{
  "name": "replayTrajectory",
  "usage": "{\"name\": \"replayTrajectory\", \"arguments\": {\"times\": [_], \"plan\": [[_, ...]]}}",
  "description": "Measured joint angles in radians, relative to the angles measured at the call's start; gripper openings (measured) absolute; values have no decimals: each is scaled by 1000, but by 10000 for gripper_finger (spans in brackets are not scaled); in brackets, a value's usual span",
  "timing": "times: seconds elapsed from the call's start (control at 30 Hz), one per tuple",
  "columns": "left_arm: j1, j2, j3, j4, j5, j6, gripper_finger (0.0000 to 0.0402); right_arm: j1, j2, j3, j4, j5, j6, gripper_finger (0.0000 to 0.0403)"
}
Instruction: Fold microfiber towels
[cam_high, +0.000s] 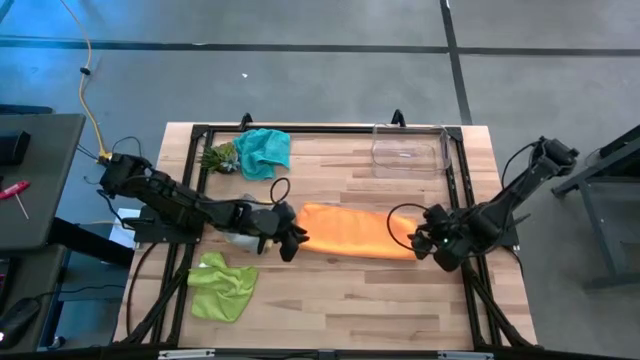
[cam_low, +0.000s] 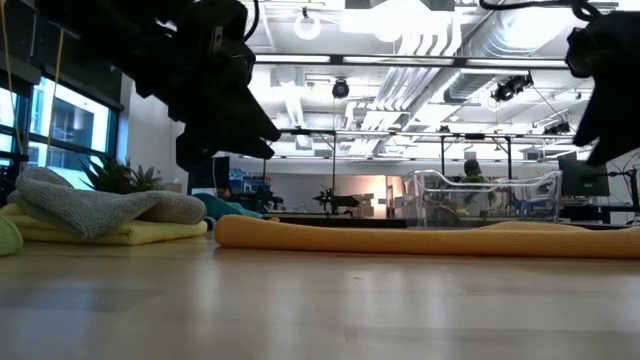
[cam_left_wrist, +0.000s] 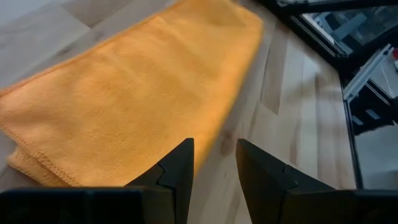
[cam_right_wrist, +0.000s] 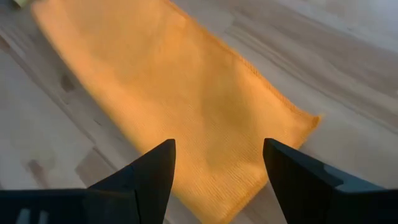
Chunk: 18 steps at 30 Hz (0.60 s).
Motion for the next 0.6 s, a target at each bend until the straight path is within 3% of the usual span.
{"name": "replayTrajectory", "arguments": {"times": [0.17, 0.4, 0.5, 0.6], "plan": [[84, -8, 99, -241, 75, 48, 111, -26, -21, 9, -1, 9, -37, 236], [153, -28, 198, -525, 88, 87, 103, -47, -26, 9, 2, 0, -56, 236], [143, -31, 204, -595, 88, 88, 78, -47, -25, 9, 2, 0, -57, 236], [115, -28, 184, -688, 64, 174, 26, -47, -25, 9, 2, 0, -60, 236]]}}
